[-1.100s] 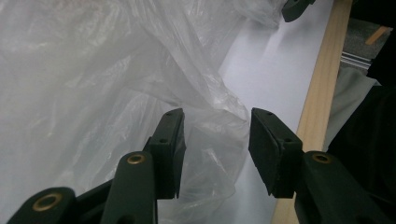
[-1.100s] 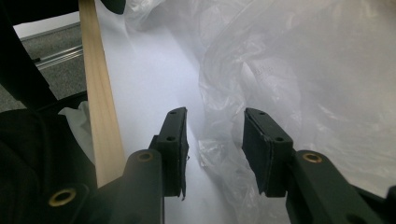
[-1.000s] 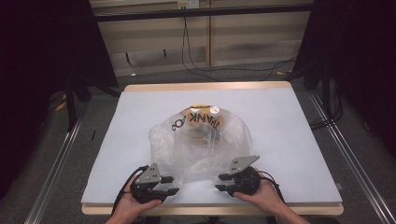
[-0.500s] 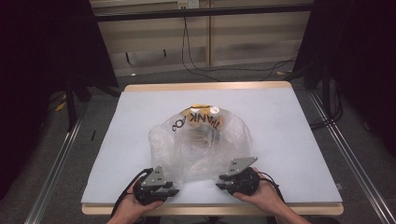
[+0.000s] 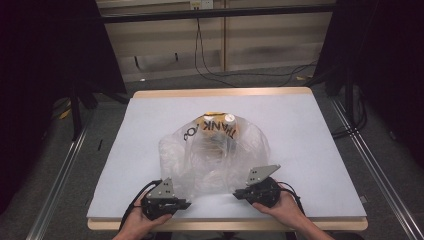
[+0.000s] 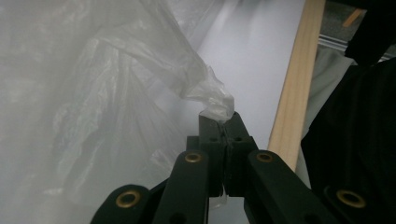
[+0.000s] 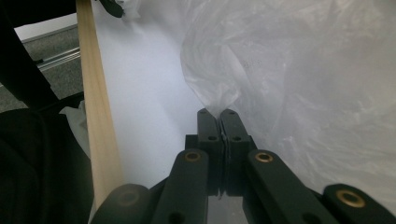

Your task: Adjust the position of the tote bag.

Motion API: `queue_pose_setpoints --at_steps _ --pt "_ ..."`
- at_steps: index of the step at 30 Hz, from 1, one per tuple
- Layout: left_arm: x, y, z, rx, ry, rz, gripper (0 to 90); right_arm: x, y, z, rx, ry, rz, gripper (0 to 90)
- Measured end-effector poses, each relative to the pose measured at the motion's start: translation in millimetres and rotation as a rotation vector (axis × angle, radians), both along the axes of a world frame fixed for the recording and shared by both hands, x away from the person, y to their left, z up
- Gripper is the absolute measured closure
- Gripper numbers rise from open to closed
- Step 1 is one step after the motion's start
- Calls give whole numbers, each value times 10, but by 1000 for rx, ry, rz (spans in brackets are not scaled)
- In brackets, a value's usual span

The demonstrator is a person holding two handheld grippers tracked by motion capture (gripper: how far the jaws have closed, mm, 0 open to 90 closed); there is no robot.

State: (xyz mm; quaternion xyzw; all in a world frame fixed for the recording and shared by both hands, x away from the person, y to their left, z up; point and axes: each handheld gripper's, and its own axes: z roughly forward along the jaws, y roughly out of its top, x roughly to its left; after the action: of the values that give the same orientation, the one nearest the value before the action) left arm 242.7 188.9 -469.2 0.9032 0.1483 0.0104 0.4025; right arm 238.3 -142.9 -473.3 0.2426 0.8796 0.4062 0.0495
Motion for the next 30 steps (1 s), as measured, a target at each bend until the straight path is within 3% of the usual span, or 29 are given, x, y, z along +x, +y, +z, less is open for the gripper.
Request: queue_pose_setpoints --at_steps 2,5,6,9,13,30 --pt "0 22 25 -32 2 -2 891 -1 -11 8 7 -4 -7 892" --pt "4 53 49 -43 3 10 892 2 -44 33 24 -15 -18 893" --pt "10 70 56 -67 8 12 892 4 -70 59 41 -29 -28 895" --pt "13 94 78 -79 3 23 892 -4 -96 93 61 -48 -38 897" --pt "14 149 121 -127 -7 29 892 -19 -148 172 101 -69 -47 900" --pt "-62 174 399 -238 -91 27 893 -32 -188 405 181 -136 -51 900"
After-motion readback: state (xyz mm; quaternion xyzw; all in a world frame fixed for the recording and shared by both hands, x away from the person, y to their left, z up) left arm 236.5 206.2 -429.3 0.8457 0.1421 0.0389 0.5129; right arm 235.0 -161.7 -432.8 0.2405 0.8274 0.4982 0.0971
